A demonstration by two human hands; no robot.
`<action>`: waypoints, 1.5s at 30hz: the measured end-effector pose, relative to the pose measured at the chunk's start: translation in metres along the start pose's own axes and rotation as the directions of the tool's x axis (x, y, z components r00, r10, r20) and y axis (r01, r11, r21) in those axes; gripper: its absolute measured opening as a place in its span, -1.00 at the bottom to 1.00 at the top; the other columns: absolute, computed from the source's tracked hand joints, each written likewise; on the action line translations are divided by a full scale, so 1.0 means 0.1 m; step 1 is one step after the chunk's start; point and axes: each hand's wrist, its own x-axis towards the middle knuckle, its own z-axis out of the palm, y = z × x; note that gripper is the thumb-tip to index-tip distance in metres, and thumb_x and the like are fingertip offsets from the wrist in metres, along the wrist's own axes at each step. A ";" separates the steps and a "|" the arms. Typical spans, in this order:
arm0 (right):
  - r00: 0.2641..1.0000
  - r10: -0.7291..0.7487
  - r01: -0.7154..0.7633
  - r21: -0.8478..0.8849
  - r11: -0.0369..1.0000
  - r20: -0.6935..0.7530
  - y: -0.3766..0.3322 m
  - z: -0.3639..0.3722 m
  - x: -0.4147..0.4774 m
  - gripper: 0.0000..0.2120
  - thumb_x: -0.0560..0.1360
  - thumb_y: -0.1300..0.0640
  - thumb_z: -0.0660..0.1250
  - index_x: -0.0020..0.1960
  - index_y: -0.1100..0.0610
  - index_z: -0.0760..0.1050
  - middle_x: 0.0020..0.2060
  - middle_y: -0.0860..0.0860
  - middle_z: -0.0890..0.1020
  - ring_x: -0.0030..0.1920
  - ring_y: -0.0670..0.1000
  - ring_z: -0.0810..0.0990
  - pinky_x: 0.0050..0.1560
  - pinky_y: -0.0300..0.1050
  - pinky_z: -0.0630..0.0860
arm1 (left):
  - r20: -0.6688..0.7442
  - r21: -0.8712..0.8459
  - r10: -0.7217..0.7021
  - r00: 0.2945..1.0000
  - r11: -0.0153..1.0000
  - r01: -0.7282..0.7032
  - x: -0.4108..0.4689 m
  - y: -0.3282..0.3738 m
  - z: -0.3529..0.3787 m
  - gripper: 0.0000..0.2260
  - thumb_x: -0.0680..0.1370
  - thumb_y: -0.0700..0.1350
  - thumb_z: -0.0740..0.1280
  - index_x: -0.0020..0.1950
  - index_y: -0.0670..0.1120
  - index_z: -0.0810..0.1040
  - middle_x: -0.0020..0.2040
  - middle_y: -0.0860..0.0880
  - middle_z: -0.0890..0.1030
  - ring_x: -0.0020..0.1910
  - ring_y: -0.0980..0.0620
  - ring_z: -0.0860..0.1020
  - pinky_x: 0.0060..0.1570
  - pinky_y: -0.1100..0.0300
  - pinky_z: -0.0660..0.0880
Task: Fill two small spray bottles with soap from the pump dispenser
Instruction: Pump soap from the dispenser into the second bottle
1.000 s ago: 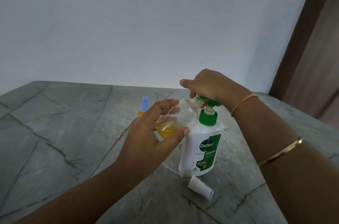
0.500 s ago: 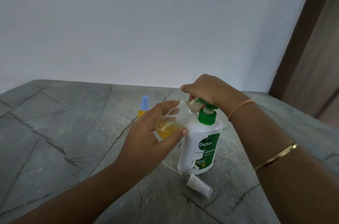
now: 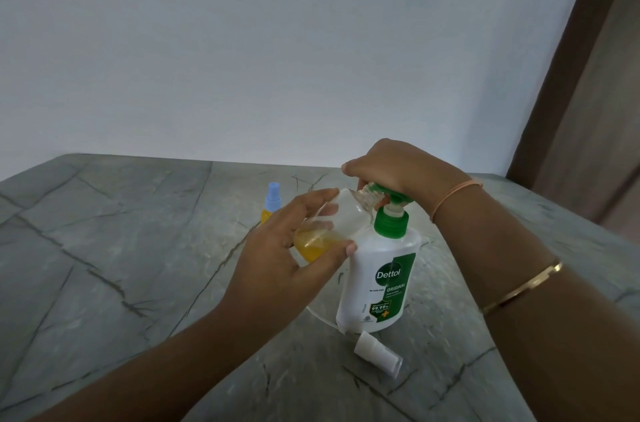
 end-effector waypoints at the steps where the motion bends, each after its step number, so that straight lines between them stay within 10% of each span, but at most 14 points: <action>1: 1.000 0.003 -0.003 -0.012 1.000 0.004 0.00 0.00 -0.01 -0.72 0.52 0.08 0.20 -0.03 0.27 0.57 -0.46 0.03 0.45 -0.57 -0.06 0.43 -0.48 -0.31 0.28 | 0.004 -0.002 0.002 1.000 1.000 -0.002 0.00 -0.01 0.01 -0.60 0.33 0.22 0.36 0.13 0.35 0.35 0.00 0.50 0.48 0.04 0.44 0.47 -0.10 0.57 0.39; 45: 0.999 -0.024 0.025 -0.030 0.999 0.030 0.06 -0.06 0.05 -0.77 0.51 0.07 0.21 -0.16 0.22 0.49 -0.47 0.08 0.51 -0.52 -0.01 0.45 -0.45 -0.28 0.34 | 0.007 0.051 0.040 0.999 0.998 -0.041 0.01 -0.02 -0.03 -0.60 0.32 0.28 0.28 0.14 0.36 0.33 -0.03 0.48 0.49 0.05 0.43 0.47 -0.07 0.57 0.41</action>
